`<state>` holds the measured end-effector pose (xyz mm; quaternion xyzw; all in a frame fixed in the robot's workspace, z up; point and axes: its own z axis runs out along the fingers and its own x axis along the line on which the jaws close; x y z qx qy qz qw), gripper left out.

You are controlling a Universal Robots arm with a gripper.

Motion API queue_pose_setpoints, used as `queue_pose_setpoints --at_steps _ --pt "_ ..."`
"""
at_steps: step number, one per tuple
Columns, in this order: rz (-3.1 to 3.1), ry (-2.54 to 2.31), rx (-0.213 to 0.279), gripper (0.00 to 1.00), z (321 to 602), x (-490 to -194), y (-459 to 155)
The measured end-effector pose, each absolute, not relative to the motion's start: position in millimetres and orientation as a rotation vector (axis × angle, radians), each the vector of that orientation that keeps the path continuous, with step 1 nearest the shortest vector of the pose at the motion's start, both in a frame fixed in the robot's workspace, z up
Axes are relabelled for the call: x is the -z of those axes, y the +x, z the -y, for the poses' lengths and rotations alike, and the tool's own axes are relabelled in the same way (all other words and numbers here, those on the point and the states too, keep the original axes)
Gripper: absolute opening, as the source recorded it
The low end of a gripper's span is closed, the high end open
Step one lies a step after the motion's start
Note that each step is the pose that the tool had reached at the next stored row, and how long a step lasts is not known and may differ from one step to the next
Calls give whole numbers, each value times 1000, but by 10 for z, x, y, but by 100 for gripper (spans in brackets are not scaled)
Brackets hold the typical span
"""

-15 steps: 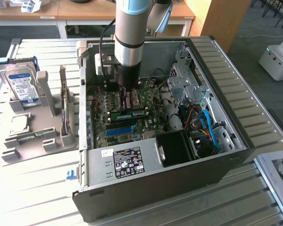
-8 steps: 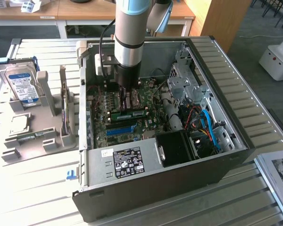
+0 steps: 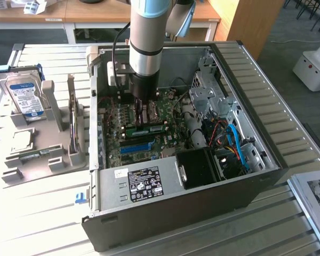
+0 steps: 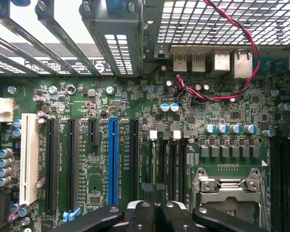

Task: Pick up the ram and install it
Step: 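Press down the ram until it locks into place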

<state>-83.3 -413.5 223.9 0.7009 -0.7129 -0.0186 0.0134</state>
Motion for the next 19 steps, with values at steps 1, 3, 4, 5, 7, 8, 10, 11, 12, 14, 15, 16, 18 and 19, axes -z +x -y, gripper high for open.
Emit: queue_pose_setpoints --at_steps 1,3,4,5,7,8,10,11,12,14,15,16,18,19 --pt "2221 2183 58 10 4135 -2237 -833" --pt "2221 2183 58 10 4135 -2233 -834" --pt "2221 2183 58 10 4135 -2232 -834" --pt "2221 2183 58 10 4135 -2230 -834" --pt "2221 2184 58 10 4135 -2229 -834" --pt "2221 2184 58 10 4135 -2229 -834" --pt "2221 2184 58 10 4135 -2229 -834" --pt "2221 2184 58 10 4135 -2229 -834" --pt "2221 2183 58 10 4136 -2228 -834" --pt "2221 2184 58 10 4135 -2224 -834" --pt "2221 2184 58 10 4136 -2224 -834" --pt "2221 2184 58 10 4135 -2224 -834" --pt "2221 2184 58 10 4135 -2224 -834" --pt "2221 2184 58 10 4135 -2224 -834"
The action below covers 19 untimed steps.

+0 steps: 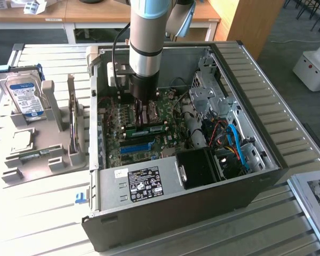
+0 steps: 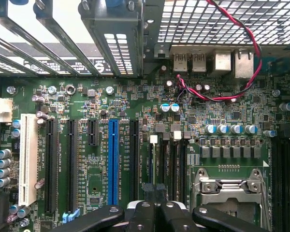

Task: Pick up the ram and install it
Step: 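Press down the ram until it locks into place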

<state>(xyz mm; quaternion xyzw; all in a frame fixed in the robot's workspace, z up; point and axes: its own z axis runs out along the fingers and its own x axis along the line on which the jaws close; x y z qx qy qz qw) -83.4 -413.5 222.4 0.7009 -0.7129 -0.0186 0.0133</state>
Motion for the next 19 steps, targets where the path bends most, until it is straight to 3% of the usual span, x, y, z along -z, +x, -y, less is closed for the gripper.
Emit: queue_pose_setpoints --at_steps 19 --pt "2221 2184 58 10 4135 -2349 -834"
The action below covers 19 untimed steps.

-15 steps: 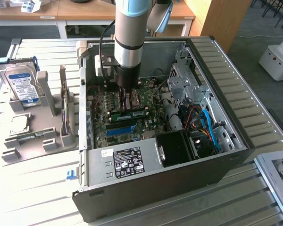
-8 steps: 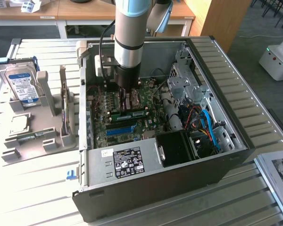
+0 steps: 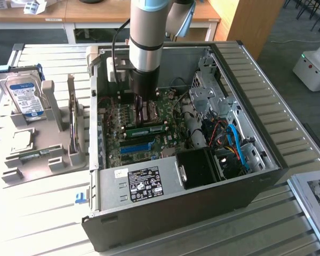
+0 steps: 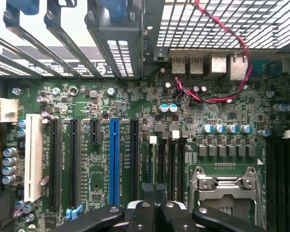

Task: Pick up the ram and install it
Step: 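Press down the ram until it locks into place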

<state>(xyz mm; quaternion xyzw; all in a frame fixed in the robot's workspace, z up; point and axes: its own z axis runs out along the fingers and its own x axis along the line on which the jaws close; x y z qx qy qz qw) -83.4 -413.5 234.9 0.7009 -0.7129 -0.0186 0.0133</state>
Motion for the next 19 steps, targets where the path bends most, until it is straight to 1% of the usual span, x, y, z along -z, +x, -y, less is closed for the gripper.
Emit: queue_pose_setpoints --at_steps 19 --pt "2221 2183 58 10 4135 -2867 -833"
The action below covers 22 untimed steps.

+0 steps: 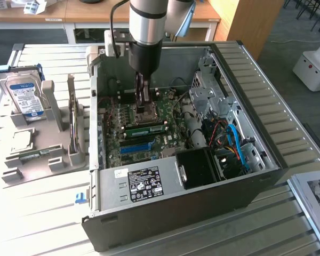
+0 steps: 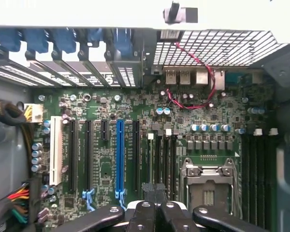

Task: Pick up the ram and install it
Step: 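Press down the ram until it locks into place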

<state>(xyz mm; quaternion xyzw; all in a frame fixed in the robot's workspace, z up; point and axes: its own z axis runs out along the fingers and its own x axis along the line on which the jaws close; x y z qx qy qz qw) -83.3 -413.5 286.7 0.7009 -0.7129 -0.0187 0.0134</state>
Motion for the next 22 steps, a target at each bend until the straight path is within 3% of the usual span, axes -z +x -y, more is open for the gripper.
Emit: queue_pose_setpoints --at_steps 12,22 --pt "2221 2183 58 10 4135 -3117 -833" --pt "2220 2183 58 10 4135 -3127 -784"
